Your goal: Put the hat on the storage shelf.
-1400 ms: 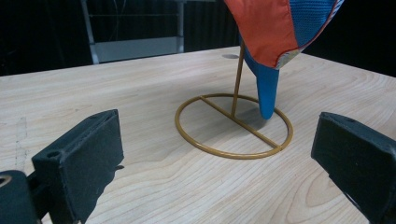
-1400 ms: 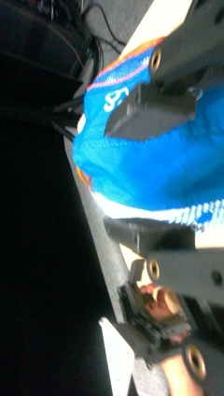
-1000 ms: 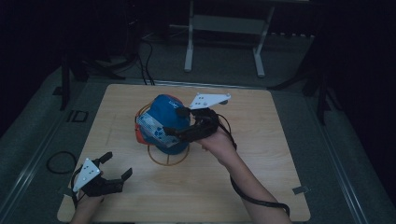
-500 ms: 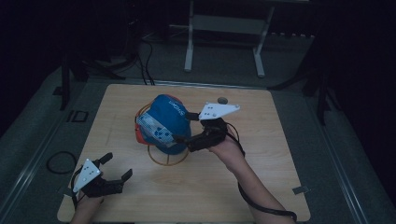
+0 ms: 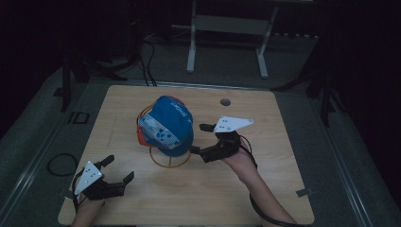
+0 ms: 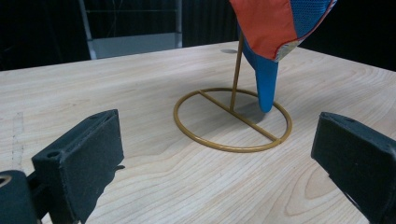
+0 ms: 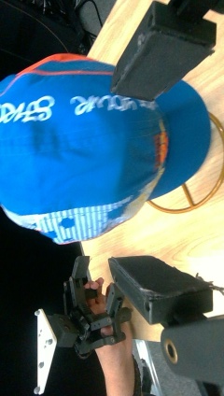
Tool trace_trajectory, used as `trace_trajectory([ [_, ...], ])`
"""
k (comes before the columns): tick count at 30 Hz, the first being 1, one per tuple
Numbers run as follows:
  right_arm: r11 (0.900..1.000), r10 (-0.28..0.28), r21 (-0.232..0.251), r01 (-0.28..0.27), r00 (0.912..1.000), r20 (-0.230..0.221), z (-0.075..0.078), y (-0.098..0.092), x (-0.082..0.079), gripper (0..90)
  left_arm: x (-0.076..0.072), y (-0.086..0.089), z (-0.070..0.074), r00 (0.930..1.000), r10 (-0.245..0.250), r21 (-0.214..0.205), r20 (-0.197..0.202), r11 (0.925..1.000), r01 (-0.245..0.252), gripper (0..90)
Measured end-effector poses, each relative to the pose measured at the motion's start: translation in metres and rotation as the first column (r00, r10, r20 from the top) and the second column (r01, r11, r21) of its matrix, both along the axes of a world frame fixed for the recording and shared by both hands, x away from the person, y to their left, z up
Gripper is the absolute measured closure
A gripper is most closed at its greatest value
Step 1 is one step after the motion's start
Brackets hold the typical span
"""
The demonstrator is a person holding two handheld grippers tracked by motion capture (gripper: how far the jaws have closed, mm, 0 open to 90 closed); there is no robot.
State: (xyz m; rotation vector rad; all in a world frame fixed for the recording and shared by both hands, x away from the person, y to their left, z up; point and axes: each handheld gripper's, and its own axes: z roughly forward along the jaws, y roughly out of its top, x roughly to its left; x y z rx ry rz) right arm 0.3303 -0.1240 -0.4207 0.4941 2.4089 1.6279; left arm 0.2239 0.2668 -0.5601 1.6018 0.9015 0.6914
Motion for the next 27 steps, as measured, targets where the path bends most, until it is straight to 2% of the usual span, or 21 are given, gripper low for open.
trace_trajectory([
  [3, 0.9994, -0.035, 0.002, 0.035, 0.9994, 0.007, -0.009, -0.009, -0.001, 14.2, 0.0, 0.0, 0.0, 1.0, 0.002, 0.008, -0.002, 1.0, -0.002, 2.6],
  [9, 0.9991, -0.041, -0.007, 0.041, 0.9984, -0.037, -0.03, -0.025, 0.0, 14.1, 0.001, -0.001, -0.001, 1.0, -0.005, -0.001, -0.009, 1.0, 0.005, 2.7],
  [18, 0.9994, -0.033, -0.013, 0.033, 0.9968, -0.072, -0.061, -0.043, 0.001, 14.0, 0.001, -0.002, -0.002, 0.9998, -0.013, 0.008, -0.012, 0.9999, 0.014, 2.6],
  [27, 0.9969, -0.077, -0.02, 0.076, 0.9919, -0.101, -0.1, -0.061, 0.003, 13.9, 0.002, -0.003, -0.002, 0.9997, -0.017, 0.01, -0.016, 0.9998, 0.017, 2.6],
])
